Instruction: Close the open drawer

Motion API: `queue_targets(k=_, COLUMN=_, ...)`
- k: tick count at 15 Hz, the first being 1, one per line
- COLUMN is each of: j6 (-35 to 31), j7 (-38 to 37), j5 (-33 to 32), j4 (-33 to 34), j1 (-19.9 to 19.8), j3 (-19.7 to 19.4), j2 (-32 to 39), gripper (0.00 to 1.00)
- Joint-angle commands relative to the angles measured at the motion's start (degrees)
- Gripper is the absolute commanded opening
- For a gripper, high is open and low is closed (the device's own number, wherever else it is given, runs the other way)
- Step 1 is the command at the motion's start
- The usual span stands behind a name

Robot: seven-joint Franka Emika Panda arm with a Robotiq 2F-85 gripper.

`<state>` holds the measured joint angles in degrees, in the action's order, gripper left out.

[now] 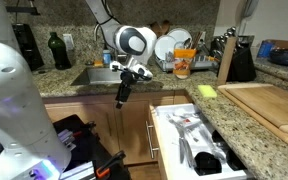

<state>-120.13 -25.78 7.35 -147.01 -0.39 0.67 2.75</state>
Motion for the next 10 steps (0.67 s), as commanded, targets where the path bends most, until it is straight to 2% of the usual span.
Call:
queue_targets(k=1, j6=-0.4, j7=-1.15, j5=0.35, j4=2.29, j1=-0.62, j3=-1.66, j2=3.42, gripper=1.0)
queue_targets(k=3, j6=-0.75, j7=-2.94, j5=0.48, j4=2.76, j1=-1.05, j3=-2.98, j2=4.47, gripper=1.0)
queue_targets(k=7, j6=-9.97, j7=-15.35, j5=-5.87, j4=0.94, j1=-0.86, j3=-6.31, j2=4.36, gripper=1.0)
queue_targets(k=10, j6=-14.28, j7=-20.14, j5=-9.41, j4=0.01, j1=-1.03, j3=-7.69, j2=4.19, gripper=1.0)
